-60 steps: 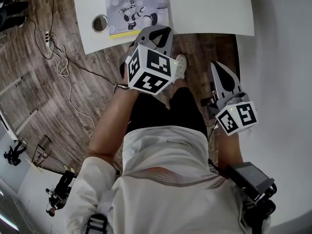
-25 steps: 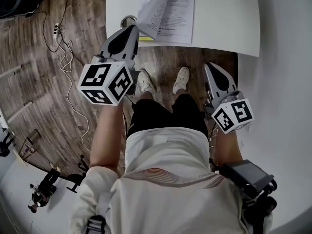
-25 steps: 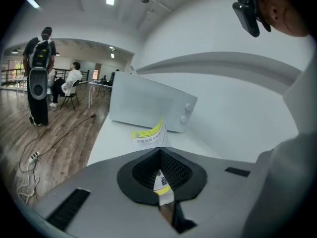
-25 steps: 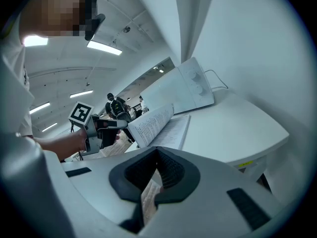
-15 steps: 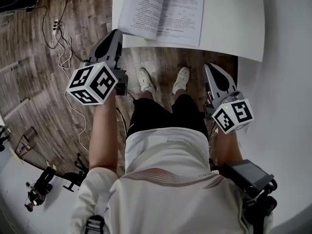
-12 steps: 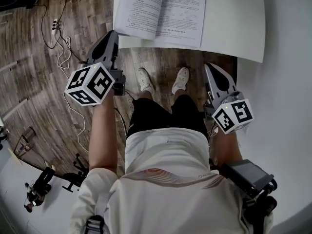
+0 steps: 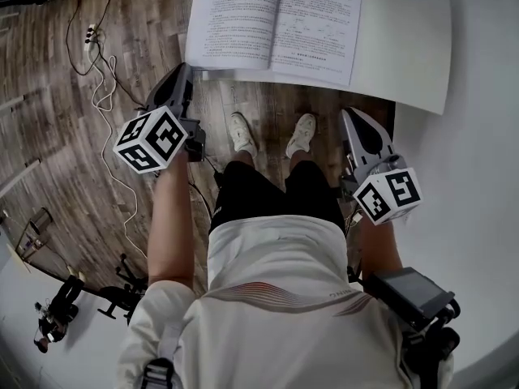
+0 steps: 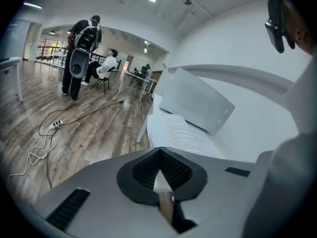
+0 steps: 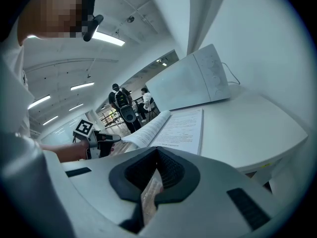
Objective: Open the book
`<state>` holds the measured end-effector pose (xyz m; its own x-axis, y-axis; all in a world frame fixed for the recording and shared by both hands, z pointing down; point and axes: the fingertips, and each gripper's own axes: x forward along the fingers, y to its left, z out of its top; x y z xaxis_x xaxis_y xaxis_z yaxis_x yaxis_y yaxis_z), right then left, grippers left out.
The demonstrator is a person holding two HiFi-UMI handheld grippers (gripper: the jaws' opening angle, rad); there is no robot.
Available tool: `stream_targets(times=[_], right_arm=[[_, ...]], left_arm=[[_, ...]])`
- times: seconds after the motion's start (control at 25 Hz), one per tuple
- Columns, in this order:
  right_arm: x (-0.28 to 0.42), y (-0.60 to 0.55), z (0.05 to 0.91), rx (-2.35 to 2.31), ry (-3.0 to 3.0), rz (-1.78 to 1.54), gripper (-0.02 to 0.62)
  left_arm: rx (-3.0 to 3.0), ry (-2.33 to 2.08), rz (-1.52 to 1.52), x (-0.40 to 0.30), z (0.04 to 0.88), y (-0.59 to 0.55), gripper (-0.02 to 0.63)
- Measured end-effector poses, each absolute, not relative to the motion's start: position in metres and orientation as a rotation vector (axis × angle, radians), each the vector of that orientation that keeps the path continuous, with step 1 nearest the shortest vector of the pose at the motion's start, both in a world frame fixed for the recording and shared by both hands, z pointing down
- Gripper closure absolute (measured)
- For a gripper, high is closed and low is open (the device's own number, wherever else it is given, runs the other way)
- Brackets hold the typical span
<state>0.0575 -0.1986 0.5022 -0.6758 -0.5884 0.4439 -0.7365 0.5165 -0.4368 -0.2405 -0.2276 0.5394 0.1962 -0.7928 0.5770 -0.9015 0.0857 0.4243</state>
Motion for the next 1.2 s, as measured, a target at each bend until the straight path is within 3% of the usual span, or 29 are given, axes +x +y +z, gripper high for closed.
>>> stream_targets(times=[0.72, 0.96, 1.2], right_arm=[[0.031, -0.198, 0.51, 1.127, -2.49, 0.903, 0.592], [0.032, -0.2, 0.504, 1.132, -2.492, 0.897, 0.594], [0.034, -0.208, 0.48, 1.138, -2.539, 0.855, 0.592]], left_arm=[[1.697, -1.578, 0.297, -0.253, 0.6, -0.208, 0.586], [1.674, -1.599, 0.23, -0.265, 0.592, -0.2, 0.53], [1.755, -1.677, 0.201, -0.268, 0.538, -0.206, 0.531]])
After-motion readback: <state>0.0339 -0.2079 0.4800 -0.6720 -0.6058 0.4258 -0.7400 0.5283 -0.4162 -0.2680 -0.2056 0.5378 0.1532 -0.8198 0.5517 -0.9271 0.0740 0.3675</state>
